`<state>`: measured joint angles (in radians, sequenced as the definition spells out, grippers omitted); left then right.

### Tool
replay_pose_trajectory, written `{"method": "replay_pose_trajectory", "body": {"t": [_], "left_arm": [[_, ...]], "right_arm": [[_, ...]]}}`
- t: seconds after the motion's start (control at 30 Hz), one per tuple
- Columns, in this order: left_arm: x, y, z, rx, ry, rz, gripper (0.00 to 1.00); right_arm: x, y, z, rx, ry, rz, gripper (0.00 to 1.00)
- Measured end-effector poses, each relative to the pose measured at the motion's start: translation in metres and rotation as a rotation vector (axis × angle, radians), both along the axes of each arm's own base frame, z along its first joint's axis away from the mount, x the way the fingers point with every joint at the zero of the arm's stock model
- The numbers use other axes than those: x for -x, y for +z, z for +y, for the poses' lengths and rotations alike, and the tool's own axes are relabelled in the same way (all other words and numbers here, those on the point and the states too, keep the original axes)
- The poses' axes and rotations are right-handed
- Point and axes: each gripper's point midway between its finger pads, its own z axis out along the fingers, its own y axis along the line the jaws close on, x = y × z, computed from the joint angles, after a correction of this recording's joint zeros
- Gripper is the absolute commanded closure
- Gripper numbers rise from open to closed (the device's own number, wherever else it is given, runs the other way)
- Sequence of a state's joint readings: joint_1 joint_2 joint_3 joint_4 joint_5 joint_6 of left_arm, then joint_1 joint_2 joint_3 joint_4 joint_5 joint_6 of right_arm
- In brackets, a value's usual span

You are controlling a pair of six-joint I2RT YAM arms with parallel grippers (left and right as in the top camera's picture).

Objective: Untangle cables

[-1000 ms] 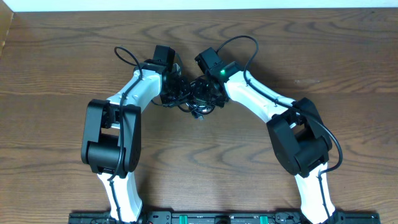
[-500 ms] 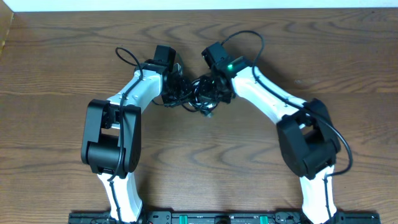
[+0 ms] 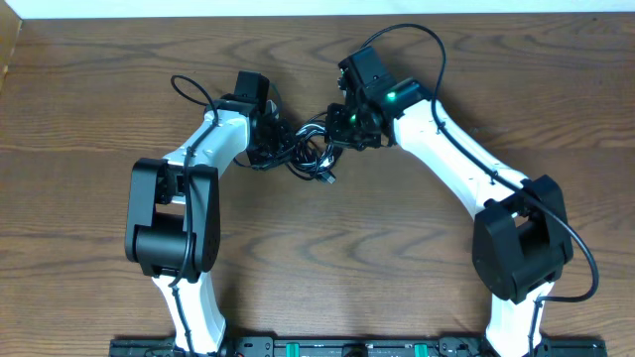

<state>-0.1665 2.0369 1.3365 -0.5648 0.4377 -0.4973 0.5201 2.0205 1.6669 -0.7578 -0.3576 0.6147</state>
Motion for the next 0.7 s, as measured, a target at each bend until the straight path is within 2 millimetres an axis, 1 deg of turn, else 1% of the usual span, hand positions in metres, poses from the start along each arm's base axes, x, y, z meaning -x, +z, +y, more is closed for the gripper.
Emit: {"method": "replay_pose_trajectory", "body": {"t": [0.07,0.13,0.17,0.27,0.3,0.4,0.5,0.6,0.7], "left_arm": [[0.0,0.0,0.0,-0.001,0.0,-0.001,0.92],[0.0,0.0,0.0,-0.002,0.0,-0.001,0.92],[0.0,0.0,0.0,-0.003,0.001,-0.001,0.92],[0.0,0.0,0.001,-0.003,0.001,-0.001,0.92],[0.0,0.0,0.001,-0.003,0.001,-0.001,0.92],[0.0,0.0,0.001,-0.003,0.001,-0.001,0.92],[0.0,0.0,0.001,-0.003,0.001,0.0,0.92],[0.0,0.0,0.001,-0.003,0.001,0.0,0.92],[0.0,0.0,0.001,-0.003,0.001,0.0,0.92]], "right_arm": [[-0.002,0.002,-0.002,-0.022,0.01,0.003,0.99],[-0.004,0.002,-0.008,-0.033,0.009,0.014,0.95],[-0.004,0.002,-0.011,-0.032,0.006,0.023,0.91],[-0.002,0.0,-0.015,-0.022,0.013,0.03,0.73],[-0.002,0.0,-0.015,-0.02,0.014,0.028,0.71],[0.004,-0.002,-0.007,0.003,0.036,0.015,0.69],[0.011,-0.003,0.007,0.029,0.063,-0.013,0.71],[0.014,-0.003,0.022,0.064,0.085,-0.07,0.72],[0.017,-0.008,0.03,0.128,0.092,-0.119,0.68]]}}
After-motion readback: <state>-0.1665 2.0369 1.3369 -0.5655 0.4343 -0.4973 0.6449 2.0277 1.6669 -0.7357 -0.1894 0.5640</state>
